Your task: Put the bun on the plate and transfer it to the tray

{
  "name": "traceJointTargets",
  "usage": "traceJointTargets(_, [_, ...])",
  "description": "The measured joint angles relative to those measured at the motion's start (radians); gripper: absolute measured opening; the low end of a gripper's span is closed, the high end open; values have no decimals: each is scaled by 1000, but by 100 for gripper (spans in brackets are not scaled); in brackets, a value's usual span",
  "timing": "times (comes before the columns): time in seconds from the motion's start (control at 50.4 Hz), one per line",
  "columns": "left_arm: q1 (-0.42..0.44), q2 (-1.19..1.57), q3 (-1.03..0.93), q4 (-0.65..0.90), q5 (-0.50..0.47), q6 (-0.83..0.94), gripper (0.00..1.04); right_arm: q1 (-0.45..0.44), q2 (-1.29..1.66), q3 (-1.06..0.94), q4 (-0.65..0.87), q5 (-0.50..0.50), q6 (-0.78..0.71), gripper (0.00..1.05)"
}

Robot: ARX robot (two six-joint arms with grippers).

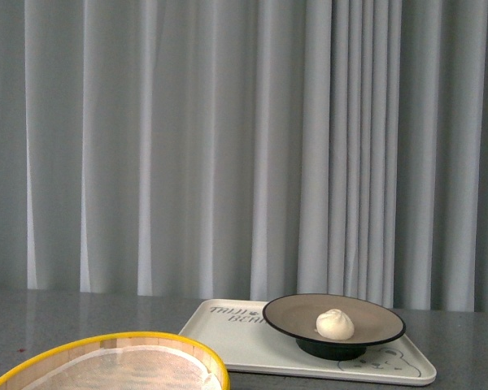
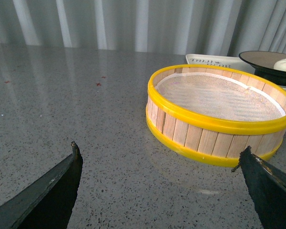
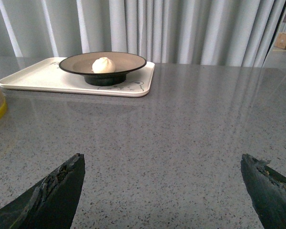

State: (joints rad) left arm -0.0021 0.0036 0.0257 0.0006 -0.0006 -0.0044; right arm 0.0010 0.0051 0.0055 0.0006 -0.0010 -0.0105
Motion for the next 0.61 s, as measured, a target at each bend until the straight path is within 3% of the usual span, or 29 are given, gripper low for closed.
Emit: traceJointTargets(0.615, [0, 0, 0, 0, 0, 0, 98, 0, 0, 0, 0, 0, 0, 96])
